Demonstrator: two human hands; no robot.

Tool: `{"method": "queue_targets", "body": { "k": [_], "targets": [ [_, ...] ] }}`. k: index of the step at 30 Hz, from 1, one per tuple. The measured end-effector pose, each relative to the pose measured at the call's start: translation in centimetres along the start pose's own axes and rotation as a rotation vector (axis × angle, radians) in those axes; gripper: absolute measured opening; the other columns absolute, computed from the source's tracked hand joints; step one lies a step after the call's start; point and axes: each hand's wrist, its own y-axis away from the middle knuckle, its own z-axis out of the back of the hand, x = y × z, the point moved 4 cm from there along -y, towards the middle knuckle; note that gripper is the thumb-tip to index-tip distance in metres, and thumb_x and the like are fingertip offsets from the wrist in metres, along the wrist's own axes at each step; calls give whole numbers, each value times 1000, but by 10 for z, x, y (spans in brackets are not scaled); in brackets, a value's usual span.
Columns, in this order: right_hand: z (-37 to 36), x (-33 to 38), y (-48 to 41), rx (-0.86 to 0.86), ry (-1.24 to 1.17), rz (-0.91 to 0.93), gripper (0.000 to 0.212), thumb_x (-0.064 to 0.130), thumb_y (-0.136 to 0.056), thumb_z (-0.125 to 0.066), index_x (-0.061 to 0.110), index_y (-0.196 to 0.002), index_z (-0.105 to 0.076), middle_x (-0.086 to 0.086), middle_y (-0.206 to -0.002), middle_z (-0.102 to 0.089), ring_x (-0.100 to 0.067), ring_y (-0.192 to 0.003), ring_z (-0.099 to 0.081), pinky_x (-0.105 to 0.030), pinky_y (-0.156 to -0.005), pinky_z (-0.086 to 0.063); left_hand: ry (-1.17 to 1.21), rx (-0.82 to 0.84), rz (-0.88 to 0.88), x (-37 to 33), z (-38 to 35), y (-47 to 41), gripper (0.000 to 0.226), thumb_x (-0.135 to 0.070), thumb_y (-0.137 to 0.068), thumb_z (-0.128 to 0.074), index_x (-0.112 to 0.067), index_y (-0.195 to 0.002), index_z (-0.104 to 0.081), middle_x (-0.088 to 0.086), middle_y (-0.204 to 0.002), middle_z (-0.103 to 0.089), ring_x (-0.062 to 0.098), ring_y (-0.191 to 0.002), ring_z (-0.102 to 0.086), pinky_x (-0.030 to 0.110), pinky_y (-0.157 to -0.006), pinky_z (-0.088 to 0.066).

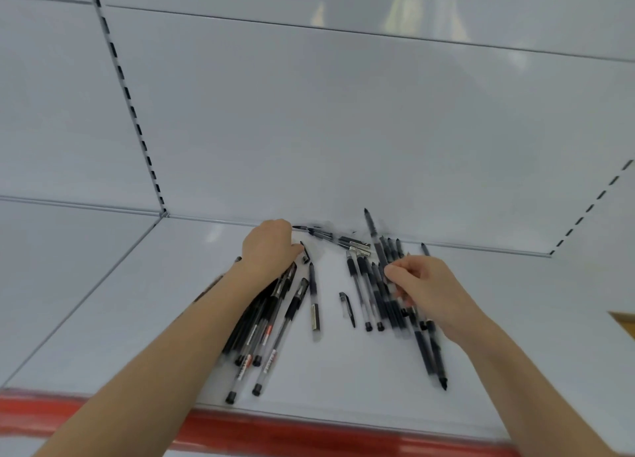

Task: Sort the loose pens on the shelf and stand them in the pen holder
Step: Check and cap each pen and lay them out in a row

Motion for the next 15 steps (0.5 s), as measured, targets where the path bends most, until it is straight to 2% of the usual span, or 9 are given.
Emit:
{"method": "queue_targets", "body": {
  "k": [4,6,7,9,12,15],
  "targets": [
    [0,-1,3,36,-253,-30,13,13,-91,-54,9,-84,-65,-1,-65,-64,-8,-55,-55,-22,-53,-45,23,31,-5,-4,1,-7,11,-17,-85,-56,-12,-81,-48,3,-84,-49,21,-81,-47,26,-62,-37],
    [1,1,4,27,-367,-39,7,11,-89,-58,10,-92,-64,-3,-72,-67,-9,-59,-57,-23,-55,-47,20,67,-14,-4,1,-7,5,-15,-84,-57,-12,-86,-54,4,-89,-54,24,-86,-52,26,-66,-38],
    [2,1,4,23,-388,-39,9,11,-87,-61,10,-95,-64,-4,-75,-68,-11,-62,-58,-25,-59,-48,22,81,-15,-4,0,-7,13,-14,-84,-57,-9,-96,-58,6,-98,-58,25,-93,-55,26,-71,-40],
    [1,3,3,10,-347,-24,12,13,-84,-65,15,-95,-64,-4,-79,-68,-15,-66,-58,-27,-65,-50,9,93,-10,-4,-1,-7,25,-9,-84,-55,-6,-109,-57,10,-113,-59,27,-102,-57,27,-76,-40],
    [-3,7,6,12,-282,14,13,10,-84,-64,22,-88,-62,2,-70,-64,-5,-55,-57,-22,-59,-48,-42,65,-30,-7,-2,-5,28,-8,-83,-51,-7,-111,-55,11,-113,-60,28,-101,-57,27,-74,-40],
    [-6,8,8,28,-237,10,12,9,-85,-62,20,-87,-61,4,-70,-62,-2,-50,-53,-18,-54,-47,-37,23,-33,-6,-2,-3,27,-10,-83,-51,-10,-109,-55,9,-111,-60,26,-100,-56,27,-73,-39]
  ]
}}
